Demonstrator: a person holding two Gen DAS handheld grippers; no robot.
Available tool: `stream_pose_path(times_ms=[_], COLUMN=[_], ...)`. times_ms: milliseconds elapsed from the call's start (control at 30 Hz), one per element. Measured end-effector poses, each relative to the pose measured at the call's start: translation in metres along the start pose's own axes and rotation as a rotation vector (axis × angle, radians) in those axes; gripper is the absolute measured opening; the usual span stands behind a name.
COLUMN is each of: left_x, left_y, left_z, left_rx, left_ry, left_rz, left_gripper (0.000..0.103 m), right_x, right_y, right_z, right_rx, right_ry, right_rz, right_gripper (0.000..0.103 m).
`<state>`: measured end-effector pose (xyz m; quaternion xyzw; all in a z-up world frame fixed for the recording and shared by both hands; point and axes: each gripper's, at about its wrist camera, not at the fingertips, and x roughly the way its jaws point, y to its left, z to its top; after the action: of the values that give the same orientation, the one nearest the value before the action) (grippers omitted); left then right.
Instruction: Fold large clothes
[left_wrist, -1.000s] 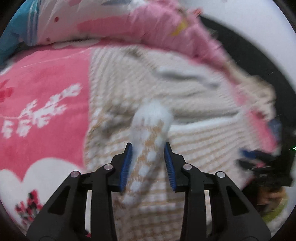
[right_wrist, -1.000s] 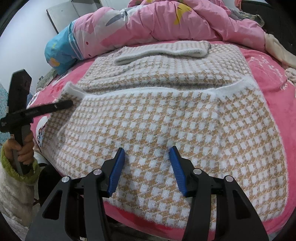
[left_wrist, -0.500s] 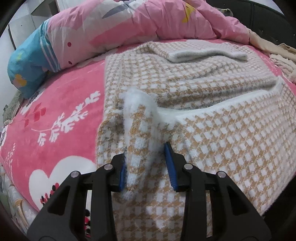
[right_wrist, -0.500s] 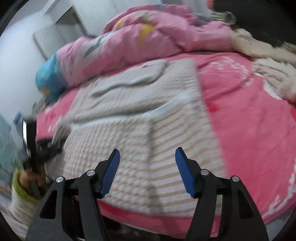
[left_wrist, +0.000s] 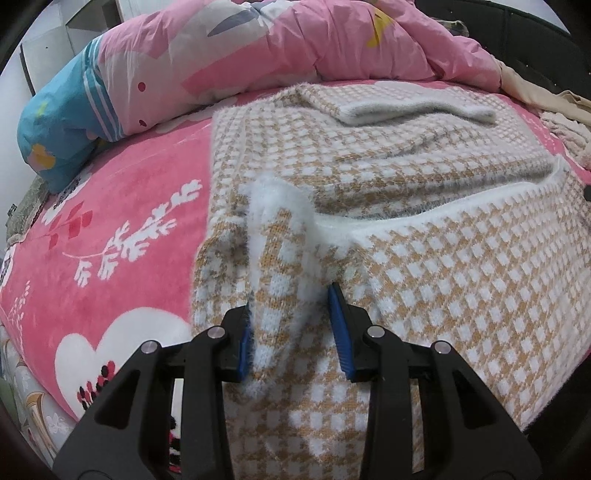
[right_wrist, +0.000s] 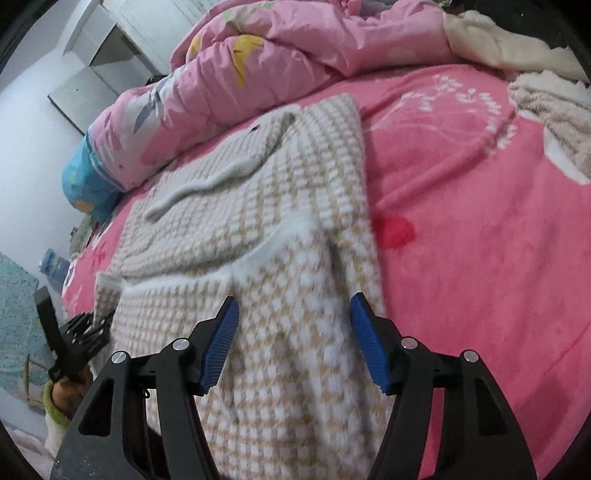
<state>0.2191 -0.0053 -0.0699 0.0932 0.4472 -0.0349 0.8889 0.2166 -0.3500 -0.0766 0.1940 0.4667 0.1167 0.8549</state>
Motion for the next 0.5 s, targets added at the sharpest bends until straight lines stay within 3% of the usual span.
stream_pose_path(times_ms=[200, 333, 500], left_x=[0.000, 0.000, 0.000], left_y=[0.001, 0.000, 0.000], left_z=[0.000, 0.000, 0.000], left_rx=[-0.002, 0.001, 0.001], left_ry=[0.001, -0.001, -0.001], left_rz=[-0.004, 0.000, 0.000], left_gripper=[0.034, 0.034, 0.034], right_x=[-0.011, -0.005, 0.021], right_y=[0.003, 0.004, -0.003], right_z=[-0.020, -0.010, 0.012], right_rx=[-0.036, -0.041, -0.006], right_ry=[0.072, 0.080, 0.083], right_rz=[0.024, 0.049, 0.033], right_gripper=[0.061, 0.061, 0.048])
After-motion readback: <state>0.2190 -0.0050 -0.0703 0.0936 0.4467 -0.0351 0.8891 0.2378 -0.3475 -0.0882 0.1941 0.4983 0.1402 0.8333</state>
